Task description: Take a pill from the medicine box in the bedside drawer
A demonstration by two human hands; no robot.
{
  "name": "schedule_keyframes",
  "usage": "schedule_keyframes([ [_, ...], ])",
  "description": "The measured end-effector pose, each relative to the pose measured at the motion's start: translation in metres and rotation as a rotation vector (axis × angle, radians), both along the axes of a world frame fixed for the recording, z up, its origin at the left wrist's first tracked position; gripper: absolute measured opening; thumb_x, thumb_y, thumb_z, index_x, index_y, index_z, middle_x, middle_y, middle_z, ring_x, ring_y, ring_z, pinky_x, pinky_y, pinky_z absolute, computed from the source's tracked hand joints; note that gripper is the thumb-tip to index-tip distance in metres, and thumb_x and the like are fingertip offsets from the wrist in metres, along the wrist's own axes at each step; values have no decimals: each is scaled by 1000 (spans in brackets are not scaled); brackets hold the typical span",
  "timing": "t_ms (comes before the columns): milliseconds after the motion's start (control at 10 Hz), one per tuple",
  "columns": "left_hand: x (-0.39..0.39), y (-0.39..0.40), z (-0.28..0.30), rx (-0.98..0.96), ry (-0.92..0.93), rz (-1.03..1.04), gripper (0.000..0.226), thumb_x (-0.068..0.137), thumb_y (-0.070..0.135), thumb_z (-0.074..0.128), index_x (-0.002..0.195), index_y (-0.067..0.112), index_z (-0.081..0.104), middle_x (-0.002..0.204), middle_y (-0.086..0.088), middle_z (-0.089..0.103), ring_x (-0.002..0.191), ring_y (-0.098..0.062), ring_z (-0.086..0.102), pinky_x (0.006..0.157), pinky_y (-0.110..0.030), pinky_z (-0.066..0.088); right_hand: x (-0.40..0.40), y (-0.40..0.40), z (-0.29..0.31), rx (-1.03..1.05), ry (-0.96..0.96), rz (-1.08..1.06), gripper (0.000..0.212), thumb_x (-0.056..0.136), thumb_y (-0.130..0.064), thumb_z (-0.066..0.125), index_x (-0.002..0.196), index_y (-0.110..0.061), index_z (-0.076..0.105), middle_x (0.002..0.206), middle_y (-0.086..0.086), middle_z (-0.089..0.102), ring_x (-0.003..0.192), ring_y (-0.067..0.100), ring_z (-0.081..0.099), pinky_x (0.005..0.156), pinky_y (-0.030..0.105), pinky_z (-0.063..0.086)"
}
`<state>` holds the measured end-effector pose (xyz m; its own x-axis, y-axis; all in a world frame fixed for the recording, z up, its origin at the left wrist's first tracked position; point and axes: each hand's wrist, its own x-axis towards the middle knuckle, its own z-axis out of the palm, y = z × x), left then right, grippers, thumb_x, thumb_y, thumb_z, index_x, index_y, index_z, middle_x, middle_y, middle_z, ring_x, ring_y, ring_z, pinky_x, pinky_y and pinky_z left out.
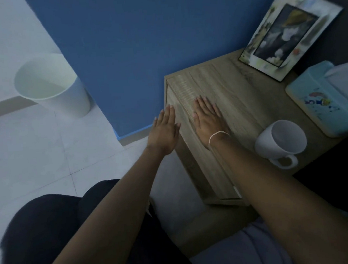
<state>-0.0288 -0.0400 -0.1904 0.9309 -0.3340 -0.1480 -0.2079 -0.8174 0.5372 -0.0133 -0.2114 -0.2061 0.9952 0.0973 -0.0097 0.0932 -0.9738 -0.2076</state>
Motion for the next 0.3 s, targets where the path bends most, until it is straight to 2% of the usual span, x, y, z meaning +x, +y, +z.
schedule_keyframes([
  [100, -10, 14, 20, 34, 9, 27, 58, 103, 32, 21, 151, 7, 0, 162, -10, 0, 150, -25, 0, 122, -40, 3, 5, -1, 11, -25, 120, 6, 53, 100, -31, 15, 148, -13, 8, 160, 3, 10, 148, 20, 5, 121, 42, 5],
  [200, -19, 33, 36, 32, -23, 46, 58, 103, 31, 23, 151, 7, 1, 162, -10, -1, 150, -25, 1, 122, -39, 3, 12, 7, 30, 3, 232, -23, 50, 100, -26, 24, 146, -6, 18, 158, 12, 17, 146, 28, 14, 118, 46, 12],
  [300, -23, 56, 53, 62, -72, 94, 58, 103, 32, 22, 151, 6, 2, 162, -11, 1, 150, -25, 2, 123, -38, 5, 9, 24, 41, 40, 165, -23, 37, 97, -17, 31, 127, 3, 42, 141, 23, 42, 131, 35, 36, 110, 48, 26],
])
